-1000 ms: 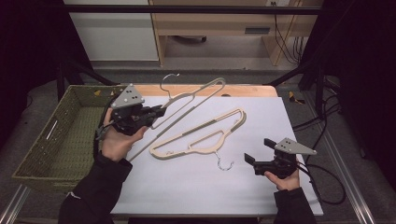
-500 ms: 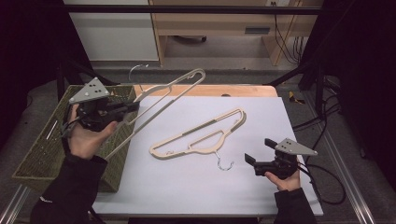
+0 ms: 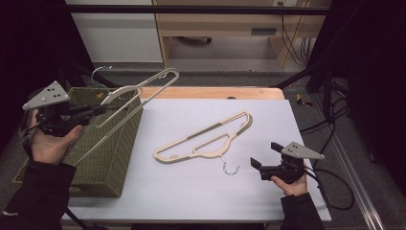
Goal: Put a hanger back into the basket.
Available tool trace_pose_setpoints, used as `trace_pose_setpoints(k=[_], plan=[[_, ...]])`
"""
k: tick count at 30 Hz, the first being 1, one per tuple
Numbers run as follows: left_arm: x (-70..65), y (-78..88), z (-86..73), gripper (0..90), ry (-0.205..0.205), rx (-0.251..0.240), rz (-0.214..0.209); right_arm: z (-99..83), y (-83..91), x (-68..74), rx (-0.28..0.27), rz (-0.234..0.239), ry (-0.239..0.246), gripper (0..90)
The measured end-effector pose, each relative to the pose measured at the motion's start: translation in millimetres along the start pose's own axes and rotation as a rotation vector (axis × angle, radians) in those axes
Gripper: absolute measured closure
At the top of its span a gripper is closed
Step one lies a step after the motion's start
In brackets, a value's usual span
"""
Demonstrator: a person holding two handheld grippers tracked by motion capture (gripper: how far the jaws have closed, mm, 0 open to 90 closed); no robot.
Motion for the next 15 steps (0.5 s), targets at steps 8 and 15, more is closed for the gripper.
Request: trace_pose_setpoints(k=[8,15], plan=[[27.3,6.1,-18.3,86.3,0.010,0.039,0.044,0.2,-0.4,0.0,-0.002,-0.002,-0.004,2.7],[52.3,9.8,-37.9,86.4,0.063,0.046,0.083,-0.9,-1.7,-0.2,0.004,0.002,0.003,2.8]])
Point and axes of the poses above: each handheld gripper's, and its own axes: y roughly backward along the jaws, z roughly out of its top, x roughly to its left, the point moved 4 cm from there along -y, roughly forward along the jaws, and after that the axes turned 4 degrees about -x, right-handed, at the moved point
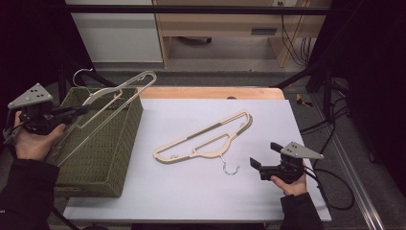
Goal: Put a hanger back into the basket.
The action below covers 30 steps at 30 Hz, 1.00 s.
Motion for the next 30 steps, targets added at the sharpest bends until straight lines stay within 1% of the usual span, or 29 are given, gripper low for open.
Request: trace_pose_setpoints(k=[1,3,4,5,6,8,10,11,12,14,16,17,20,25,29,30], plan=[[7.7,0.7,-5.3,86.4,0.017,-0.004,0.008,-0.2,-0.6,0.5,0.001,-0.003,-0.008,2.8],[14.4,1.7,-9.5,86.3,0.026,-0.006,0.009,-0.5,-1.1,0.4,0.002,-0.004,-0.006,2.8],[14.4,1.7,-9.5,86.4,0.026,-0.006,0.009,-0.6,-1.2,0.4,0.002,-0.004,-0.006,2.8],[19.9,3.1,-12.6,86.3,0.028,-0.006,0.016,-0.7,-1.2,0.3,0.003,-0.005,-0.007,2.8],[19.9,3.1,-12.6,86.3,0.028,-0.006,0.016,-0.7,-1.2,0.2,0.002,-0.005,-0.006,2.8],[26.7,4.6,-17.3,86.3,0.029,-0.009,0.015,-0.8,-1.2,0.1,0.003,-0.005,-0.006,2.8],[28.9,4.9,-19.3,86.3,0.026,-0.003,0.011,-0.8,-1.0,0.2,0.003,-0.005,-0.007,2.8],[30.4,4.4,-21.1,86.3,0.032,-0.007,0.010,-0.8,-1.1,0.1,0.003,-0.004,-0.006,2.8],[34.5,3.7,-25.0,86.3,0.029,0.002,0.012,-0.8,-1.0,0.1,0.003,-0.006,-0.006,2.9],[38.4,2.4,-28.6,86.3,0.040,0.000,0.017,-0.6,-1.0,0.3,0.000,-0.005,-0.009,2.8],[40.4,2.2,-30.6,86.3,0.041,0.002,0.018,-0.5,-0.8,0.3,0.000,-0.005,-0.008,2.8],[44.2,1.8,-34.7,86.3,0.047,0.006,0.021,-0.6,-0.8,0.2,0.000,-0.005,-0.008,2.8],[47.2,1.5,-38.8,86.3,0.052,0.012,0.028,-0.7,-0.9,0.1,0.000,-0.005,-0.009,2.8],[53.3,0.3,-51.4,86.3,0.063,0.046,0.038,-1.3,-1.1,0.1,0.005,-0.005,-0.005,2.8],[54.1,0.4,-56.9,86.3,0.079,0.049,0.036,-1.5,-1.4,0.2,0.006,-0.003,-0.005,2.8],[54.2,0.6,-58.7,86.3,0.084,0.049,0.034,-1.8,-1.7,0.0,0.006,0.000,0.002,2.8]])
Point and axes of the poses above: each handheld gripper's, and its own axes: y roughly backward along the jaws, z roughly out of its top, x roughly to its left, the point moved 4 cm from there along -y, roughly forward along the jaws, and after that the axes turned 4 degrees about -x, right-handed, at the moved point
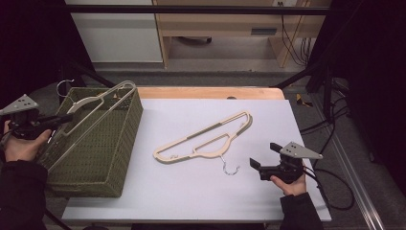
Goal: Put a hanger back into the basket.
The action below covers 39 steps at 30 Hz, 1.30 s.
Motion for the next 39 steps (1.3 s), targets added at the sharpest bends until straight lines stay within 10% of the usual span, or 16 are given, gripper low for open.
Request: trace_pose_setpoints(k=[20,39], plan=[[-3.5,-29.3,-43.9,86.1,0.061,0.094,0.018,-1.5,-1.8,1.3,0.008,0.004,0.002,2.9],[12.1,-44.1,-68.3,80.5,0.163,0.205,0.167,-2.1,-2.2,1.6,0.012,0.003,0.004,3.1]])
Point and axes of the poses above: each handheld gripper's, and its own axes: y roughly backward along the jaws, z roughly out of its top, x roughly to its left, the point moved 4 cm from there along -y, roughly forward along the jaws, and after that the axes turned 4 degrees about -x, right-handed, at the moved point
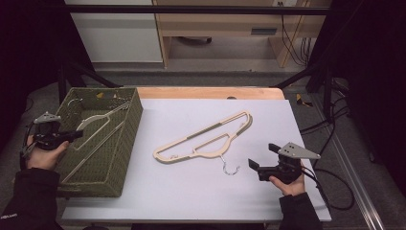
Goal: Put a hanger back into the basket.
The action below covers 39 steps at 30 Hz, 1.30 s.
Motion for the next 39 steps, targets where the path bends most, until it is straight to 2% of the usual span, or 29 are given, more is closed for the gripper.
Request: trace_pose_setpoints(k=[2,4,10,13,14,18,22,23,27,29,30,35,37,38,39], plan=[[3.2,0.7,-0.6,79.2,0.003,0.015,0.038,0.0,-0.1,0.0,0.000,0.000,0.000,3.1],[8.8,2.9,-2.1,73.6,0.015,0.030,0.087,-0.2,-0.7,0.5,0.001,0.004,-0.001,3.1],[13.4,2.4,-5.1,68.0,0.042,0.049,0.116,-0.7,-1.4,0.7,0.002,0.003,0.001,3.1],[15.6,0.7,-6.4,61.3,0.064,0.077,0.141,-0.8,-1.5,0.8,0.003,0.003,0.001,3.1],[17.3,0.3,-7.5,59.3,0.083,0.082,0.152,-0.7,-1.4,0.8,0.003,0.004,0.001,3.1],[18.6,1.6,-7.9,56.1,0.103,0.087,0.155,-0.8,-1.4,0.7,0.003,0.003,0.002,3.1],[16.1,5.6,-4.8,53.3,0.104,0.065,0.137,-0.7,-1.3,0.6,0.002,0.003,0.004,3.1],[14.1,6.5,-3.4,52.5,0.111,0.050,0.129,-0.7,-1.3,0.6,0.002,0.003,0.004,3.1],[6.1,14.5,4.9,50.0,0.089,0.007,0.104,-0.6,-1.1,0.4,0.002,0.002,0.005,3.1],[-3.0,22.0,12.6,47.8,0.081,-0.047,0.076,-0.2,-0.1,0.4,0.000,0.002,0.003,3.1],[-3.0,22.0,12.6,46.8,0.081,-0.047,0.076,-0.2,-0.1,0.4,0.000,0.002,0.003,3.1],[-23.5,35.9,26.2,41.4,0.040,-0.119,0.018,0.7,1.3,-0.1,-0.008,-0.001,0.003,3.1],[-35.5,39.6,32.0,37.9,0.027,-0.163,-0.003,0.8,1.8,0.1,-0.008,-0.002,-0.001,3.1],[-47.9,43.5,36.9,34.0,0.002,-0.189,-0.033,1.0,1.9,0.1,-0.012,0.005,0.005,3.1],[-47.9,43.5,36.9,31.8,0.002,-0.189,-0.033,1.2,1.9,0.6,-0.010,-0.004,-0.010,3.1]])
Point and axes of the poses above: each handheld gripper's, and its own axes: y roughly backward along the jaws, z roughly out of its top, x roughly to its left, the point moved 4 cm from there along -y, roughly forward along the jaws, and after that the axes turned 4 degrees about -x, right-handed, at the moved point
